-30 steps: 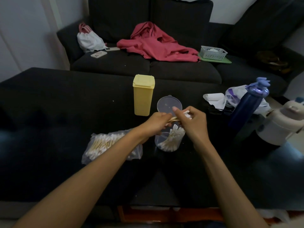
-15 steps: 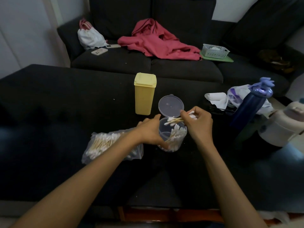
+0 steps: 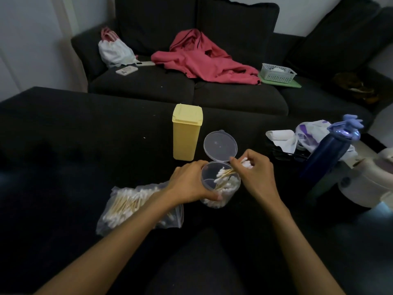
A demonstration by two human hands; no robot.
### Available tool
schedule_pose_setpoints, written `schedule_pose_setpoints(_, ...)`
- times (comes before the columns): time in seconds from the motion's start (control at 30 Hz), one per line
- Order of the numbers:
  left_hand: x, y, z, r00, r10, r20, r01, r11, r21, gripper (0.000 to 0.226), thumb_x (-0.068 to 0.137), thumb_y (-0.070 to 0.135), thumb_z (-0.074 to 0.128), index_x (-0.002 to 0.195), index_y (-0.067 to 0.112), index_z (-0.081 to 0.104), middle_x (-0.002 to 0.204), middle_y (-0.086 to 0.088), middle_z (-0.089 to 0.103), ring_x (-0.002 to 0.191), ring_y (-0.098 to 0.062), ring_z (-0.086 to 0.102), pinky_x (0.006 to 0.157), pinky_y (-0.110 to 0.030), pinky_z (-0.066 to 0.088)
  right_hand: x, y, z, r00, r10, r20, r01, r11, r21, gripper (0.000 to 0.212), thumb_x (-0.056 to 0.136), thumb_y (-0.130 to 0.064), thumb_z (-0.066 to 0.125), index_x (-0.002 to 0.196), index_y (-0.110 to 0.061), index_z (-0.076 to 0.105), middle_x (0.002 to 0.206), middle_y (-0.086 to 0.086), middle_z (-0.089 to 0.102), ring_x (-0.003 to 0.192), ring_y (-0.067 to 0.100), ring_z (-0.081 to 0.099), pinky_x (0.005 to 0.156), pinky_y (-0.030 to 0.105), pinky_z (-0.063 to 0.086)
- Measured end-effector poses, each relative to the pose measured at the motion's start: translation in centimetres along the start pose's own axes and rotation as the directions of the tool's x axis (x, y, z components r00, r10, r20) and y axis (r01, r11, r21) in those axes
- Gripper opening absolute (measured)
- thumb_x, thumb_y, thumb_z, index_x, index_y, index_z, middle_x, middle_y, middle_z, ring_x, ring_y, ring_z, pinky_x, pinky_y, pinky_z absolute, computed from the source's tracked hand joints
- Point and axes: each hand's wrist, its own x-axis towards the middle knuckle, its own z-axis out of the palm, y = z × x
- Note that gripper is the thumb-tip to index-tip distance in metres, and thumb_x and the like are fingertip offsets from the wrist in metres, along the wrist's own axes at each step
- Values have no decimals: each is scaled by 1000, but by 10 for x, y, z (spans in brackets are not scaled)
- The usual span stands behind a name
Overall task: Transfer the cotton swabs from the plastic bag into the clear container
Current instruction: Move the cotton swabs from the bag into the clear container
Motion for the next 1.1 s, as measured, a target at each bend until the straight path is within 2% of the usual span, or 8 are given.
schedule_pose_setpoints(0.2, -15, -13, 6, 939, 118, -324, -122, 993, 7, 89, 55, 53, 83, 132, 32, 44, 128, 14, 52, 117, -3, 47, 102, -32, 38, -4, -4, 8, 995, -97, -24, 97, 995, 23, 19, 84, -24, 68, 70, -19, 56, 70, -7, 64, 68, 2, 65, 57, 15, 53)
schedule_pose_setpoints(0.43, -15, -13, 11, 880, 248, -406, -230, 969, 94, 89, 60, 47, 83, 136, 26, 43, 132, 10, 49, 121, -6, 42, 104, -31, 33, -14, -7, 25, 955, -281, -96, 282, 959, 2, 19, 84, -27, 67, 74, -16, 54, 75, -5, 65, 71, 4, 67, 58, 16, 54)
schedule_pose_setpoints(0.53, -16, -14, 15, 872, 247, -422, -245, 968, 59, 87, 60, 53, 80, 135, 25, 44, 131, 7, 51, 119, -7, 44, 103, -32, 35, -14, -6, 34, 945, -325, -21, 325, 946, -17, 16, 84, -30, 65, 77, -23, 52, 79, -8, 62, 74, 3, 64, 63, 16, 53)
schedule_pose_setpoints(0.67, -10, -17, 18, 897, 199, -395, -199, 979, 41, 84, 65, 49, 77, 136, 22, 43, 133, 6, 49, 121, -8, 42, 104, -26, 29, -13, -4, 43, 931, -351, 103, 365, 896, -251, 15, 83, -30, 66, 78, -27, 52, 80, -10, 56, 75, 6, 53, 76, 23, 45)
schedule_pose_setpoints(0.73, -7, -18, 19, 942, 147, -303, -136, 989, 55, 80, 72, 47, 74, 138, 18, 40, 136, 3, 45, 123, -9, 40, 105, -26, 26, -11, -6, 41, 932, -327, 158, 363, 863, -351, 13, 81, -32, 67, 78, -27, 56, 80, -12, 54, 77, 5, 49, 81, 25, 41)
schedule_pose_setpoints(0.83, -11, -21, 19, 905, 198, -377, -182, 980, 79, 85, 63, 45, 80, 136, 21, 43, 132, 3, 50, 121, -12, 43, 102, -25, 28, -6, -8, 35, 922, -231, 310, 355, 822, -444, 16, 80, -40, 67, 86, -26, 64, 91, -10, 60, 87, 5, 49, 85, 25, 35)
schedule_pose_setpoints(0.97, -16, -21, 15, 900, 217, -377, -201, 976, 82, 86, 62, 54, 78, 136, 27, 41, 133, 8, 49, 123, -7, 41, 102, -23, 26, -1, -13, 21, 839, -173, 515, 431, 789, -438, 23, 85, -46, 59, 102, -33, 68, 106, -16, 56, 105, 6, 44, 85, 27, 29)
schedule_pose_setpoints(1.1, -17, -19, 12, 891, 227, -393, -211, 974, 84, 87, 63, 54, 79, 136, 24, 43, 132, 7, 50, 119, -8, 44, 100, -28, 33, 1, -16, 5, 800, -114, 589, 369, 868, -333, 28, 93, -45, 47, 104, -31, 68, 109, -11, 55, 99, 8, 38, 87, 30, 29)
